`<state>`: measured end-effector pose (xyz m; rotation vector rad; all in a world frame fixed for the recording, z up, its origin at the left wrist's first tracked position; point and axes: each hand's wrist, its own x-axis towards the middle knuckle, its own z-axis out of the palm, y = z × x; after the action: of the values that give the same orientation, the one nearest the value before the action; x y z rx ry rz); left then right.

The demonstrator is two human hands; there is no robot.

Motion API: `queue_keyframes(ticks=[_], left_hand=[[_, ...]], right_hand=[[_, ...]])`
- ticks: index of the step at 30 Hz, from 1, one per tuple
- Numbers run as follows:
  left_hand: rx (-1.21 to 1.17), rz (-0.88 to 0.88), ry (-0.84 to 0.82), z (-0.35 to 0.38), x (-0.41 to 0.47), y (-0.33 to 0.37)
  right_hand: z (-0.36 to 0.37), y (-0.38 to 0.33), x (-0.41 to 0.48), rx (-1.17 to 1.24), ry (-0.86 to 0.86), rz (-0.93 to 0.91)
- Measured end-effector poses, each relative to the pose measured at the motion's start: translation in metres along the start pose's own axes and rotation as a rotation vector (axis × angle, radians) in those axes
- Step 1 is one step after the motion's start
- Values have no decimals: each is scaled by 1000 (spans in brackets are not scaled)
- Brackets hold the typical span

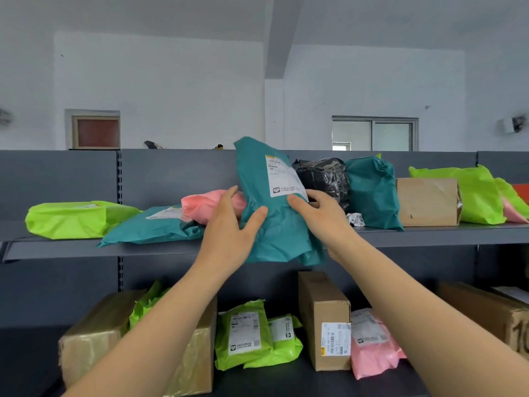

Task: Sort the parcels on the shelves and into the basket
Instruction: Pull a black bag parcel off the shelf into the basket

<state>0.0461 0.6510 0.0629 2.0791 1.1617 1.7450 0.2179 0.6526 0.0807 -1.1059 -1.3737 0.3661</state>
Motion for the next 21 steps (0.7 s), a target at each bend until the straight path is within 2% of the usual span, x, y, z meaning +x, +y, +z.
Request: queue_keyframes(ticks=[3, 5, 8, 11, 14, 16, 18, 21], left_hand=[[82, 82, 5, -1, 0, 2], [135, 175, -51, -3, -5, 6], [507, 391, -196, -3, -12, 13], [868, 462, -265, 3, -5, 11], [838, 455, -201, 5, 10, 8], [804, 417, -175, 4, 23, 4], [825, 397, -192, 4, 36, -1], [834, 394, -248, 5, 47, -6]], right_hand=[[-7, -4, 2, -82, -17, 46], [-8, -7, 6, -119, -28, 16], [-7, -14, 12, -240, -19, -1], [-7, -19, 15, -255, -62, 13], [-16, -20, 15, -316, -44, -56], [-26, -19, 16, -423, 44, -153], [-35, -18, 20, -563, 162, -259], [-42, -13, 31, -865, 203, -355]])
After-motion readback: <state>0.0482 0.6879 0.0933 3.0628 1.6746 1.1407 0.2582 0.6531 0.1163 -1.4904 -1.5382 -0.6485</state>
